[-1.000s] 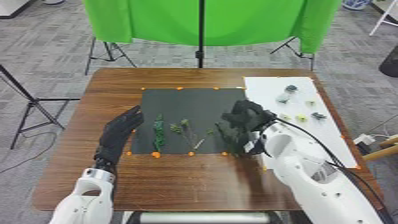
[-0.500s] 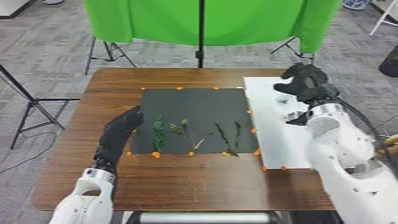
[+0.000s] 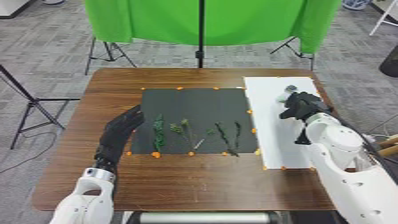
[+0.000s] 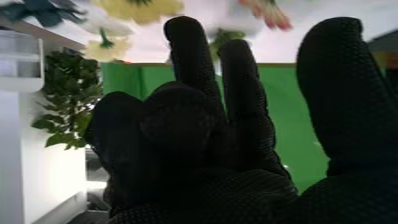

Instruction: Arrange flowers

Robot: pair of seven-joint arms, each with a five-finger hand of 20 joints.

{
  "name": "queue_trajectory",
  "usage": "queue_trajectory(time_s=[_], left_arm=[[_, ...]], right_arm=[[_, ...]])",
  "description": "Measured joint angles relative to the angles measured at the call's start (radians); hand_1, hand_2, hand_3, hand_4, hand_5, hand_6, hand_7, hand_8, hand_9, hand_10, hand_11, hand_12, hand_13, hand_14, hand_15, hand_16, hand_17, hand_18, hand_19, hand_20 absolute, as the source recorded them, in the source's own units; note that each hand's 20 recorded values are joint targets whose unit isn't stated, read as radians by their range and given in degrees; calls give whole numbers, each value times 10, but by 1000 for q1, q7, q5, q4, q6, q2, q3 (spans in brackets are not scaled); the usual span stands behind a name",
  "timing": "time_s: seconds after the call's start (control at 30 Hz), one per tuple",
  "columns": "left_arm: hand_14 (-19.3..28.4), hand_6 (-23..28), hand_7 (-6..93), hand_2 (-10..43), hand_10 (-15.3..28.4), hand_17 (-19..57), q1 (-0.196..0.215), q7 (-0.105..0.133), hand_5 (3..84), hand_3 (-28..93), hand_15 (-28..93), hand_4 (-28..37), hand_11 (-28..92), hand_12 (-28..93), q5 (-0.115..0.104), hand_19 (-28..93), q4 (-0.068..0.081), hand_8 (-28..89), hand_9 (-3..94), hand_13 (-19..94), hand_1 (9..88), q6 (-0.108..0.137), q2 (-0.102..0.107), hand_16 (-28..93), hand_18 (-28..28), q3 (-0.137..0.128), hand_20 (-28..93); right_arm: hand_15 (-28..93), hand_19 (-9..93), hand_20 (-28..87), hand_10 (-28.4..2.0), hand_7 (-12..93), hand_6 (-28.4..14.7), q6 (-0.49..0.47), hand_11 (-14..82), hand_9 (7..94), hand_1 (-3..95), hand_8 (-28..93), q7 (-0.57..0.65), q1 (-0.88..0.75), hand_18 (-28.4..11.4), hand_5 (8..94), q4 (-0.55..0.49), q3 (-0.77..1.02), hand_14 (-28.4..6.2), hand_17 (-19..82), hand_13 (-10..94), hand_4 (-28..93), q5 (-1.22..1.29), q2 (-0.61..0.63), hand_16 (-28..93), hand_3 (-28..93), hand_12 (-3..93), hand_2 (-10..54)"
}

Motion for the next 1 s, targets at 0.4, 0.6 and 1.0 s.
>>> queue_trajectory(time_s=[0.4,0.6,1.0], left_arm=[[146,26,77,-69,109,33,7,48,432,675,93,-199,100,156,-5,10,-6,-52,427,332,218,57,0,45,111,-1,177],[146,25,78,-69,109,33,31,61,433,675,93,-200,101,154,-14,10,-15,-52,427,333,219,82,-6,44,112,-26,178],[138,27,76,-42,110,38,86,73,436,667,87,-222,98,150,-40,9,-32,-54,428,323,188,116,-7,35,102,-94,172]], right_arm=[[668,932,665,-80,193,9,345,172,937,661,122,-53,-48,-114,820,100,-38,-12,698,931,-158,-3,-17,342,479,379,-95],[679,932,680,-89,207,21,403,168,936,660,111,-91,-45,-110,826,105,-60,-7,705,929,-162,-19,2,348,485,398,-95],[680,932,685,-88,213,19,285,155,937,654,112,-115,146,-107,824,-62,-243,-4,701,926,-166,165,142,350,499,394,-95]])
